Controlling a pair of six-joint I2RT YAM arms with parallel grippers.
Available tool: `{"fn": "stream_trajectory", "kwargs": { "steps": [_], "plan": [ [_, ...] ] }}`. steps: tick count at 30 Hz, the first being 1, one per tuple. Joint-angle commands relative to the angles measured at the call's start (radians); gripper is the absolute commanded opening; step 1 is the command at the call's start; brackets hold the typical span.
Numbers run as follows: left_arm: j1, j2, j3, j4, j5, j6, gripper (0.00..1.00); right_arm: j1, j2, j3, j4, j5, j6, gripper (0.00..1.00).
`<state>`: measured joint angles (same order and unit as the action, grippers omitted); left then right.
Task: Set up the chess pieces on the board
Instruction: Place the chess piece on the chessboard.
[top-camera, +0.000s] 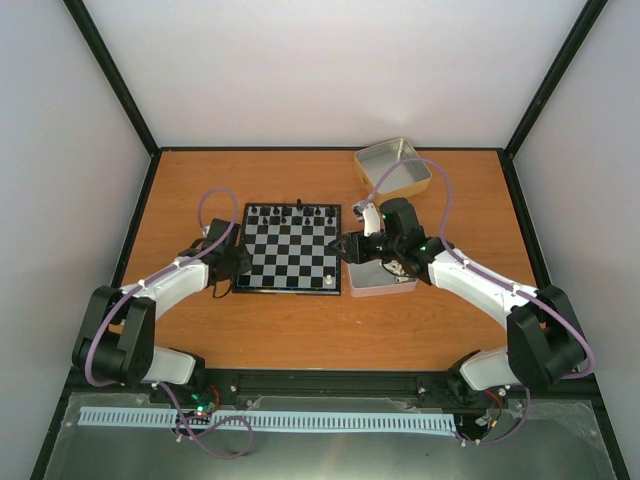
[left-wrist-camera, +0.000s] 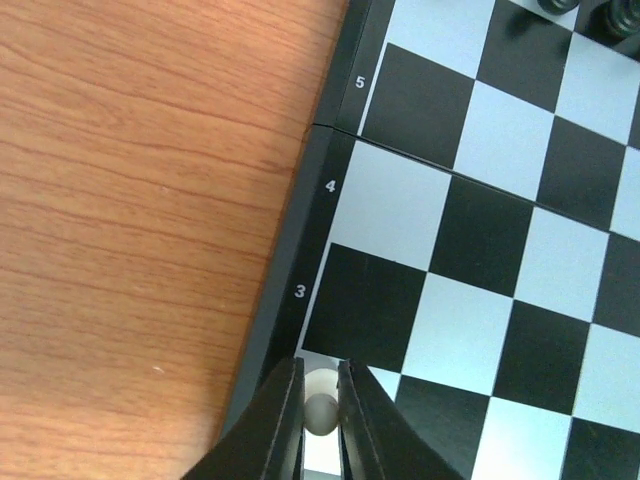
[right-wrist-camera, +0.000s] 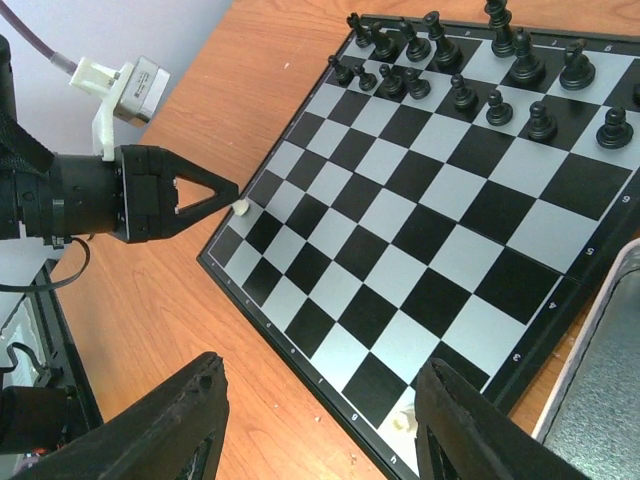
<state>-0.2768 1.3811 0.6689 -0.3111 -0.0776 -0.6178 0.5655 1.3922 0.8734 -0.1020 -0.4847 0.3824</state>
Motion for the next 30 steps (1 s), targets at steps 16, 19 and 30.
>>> {"fn": "stream_trajectory", "kwargs": {
  "steps": [16,19,30],
  "plan": [
    [0.003,-0.022,0.058,-0.028,0.023,0.055,0.3,-0.003,-0.025,0.022,-0.051,0.113,-0.019,0.51],
    [0.004,-0.002,0.063,-0.027,0.029,0.058,0.33,-0.005,-0.03,0.021,-0.061,0.127,-0.017,0.5],
    [0.004,0.037,0.067,-0.004,0.017,0.05,0.31,-0.024,-0.049,0.003,-0.075,0.19,0.015,0.5]
  ]
}}
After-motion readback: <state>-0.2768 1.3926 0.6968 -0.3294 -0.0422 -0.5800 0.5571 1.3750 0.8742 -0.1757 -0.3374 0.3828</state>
